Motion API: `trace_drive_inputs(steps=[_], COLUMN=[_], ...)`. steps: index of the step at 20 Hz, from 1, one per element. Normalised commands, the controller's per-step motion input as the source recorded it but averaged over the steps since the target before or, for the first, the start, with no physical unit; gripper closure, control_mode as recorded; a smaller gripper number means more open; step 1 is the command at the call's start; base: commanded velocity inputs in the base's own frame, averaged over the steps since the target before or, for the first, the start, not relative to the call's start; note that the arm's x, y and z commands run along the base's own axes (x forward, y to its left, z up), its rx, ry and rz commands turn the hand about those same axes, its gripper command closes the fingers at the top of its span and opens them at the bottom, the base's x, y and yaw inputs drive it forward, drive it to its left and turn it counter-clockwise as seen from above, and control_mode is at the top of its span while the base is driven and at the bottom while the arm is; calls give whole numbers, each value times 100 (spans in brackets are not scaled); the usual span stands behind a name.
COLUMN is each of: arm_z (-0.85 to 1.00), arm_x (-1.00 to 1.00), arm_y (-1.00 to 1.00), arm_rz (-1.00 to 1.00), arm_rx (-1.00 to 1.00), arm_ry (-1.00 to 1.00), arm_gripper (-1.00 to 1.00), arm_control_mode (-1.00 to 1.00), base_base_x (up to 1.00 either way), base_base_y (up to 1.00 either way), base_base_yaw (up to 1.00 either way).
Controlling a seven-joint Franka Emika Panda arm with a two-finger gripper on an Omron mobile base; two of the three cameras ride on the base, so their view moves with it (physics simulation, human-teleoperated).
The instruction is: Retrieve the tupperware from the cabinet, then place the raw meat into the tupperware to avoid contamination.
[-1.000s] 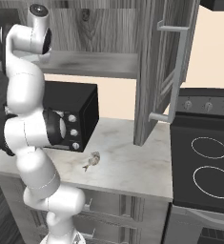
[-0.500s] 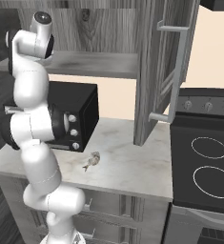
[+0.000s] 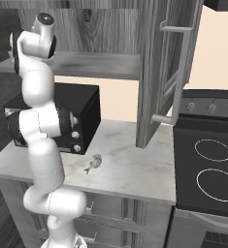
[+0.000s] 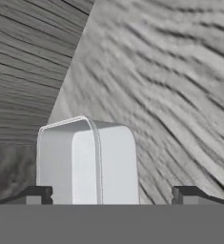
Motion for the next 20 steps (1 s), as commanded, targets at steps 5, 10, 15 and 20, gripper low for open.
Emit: trace_drive_inputs(steps=[5,10,15,20], arm_z=[-8,-13,-15,-13], arm_x=[9,3,0,0], arm_y=[2,16,23,17], arm_rz=[0,0,0,0], arm_rx=[0,0,0,0], arm_ry=[4,4,1,0], arm_gripper=[-100,100,100,100], arm_control_mode=[-100,-100,-100,-100], base_base_x=[0,0,0,0], base_base_y=[0,0,0,0], base_base_yaw=[0,0,0,0])
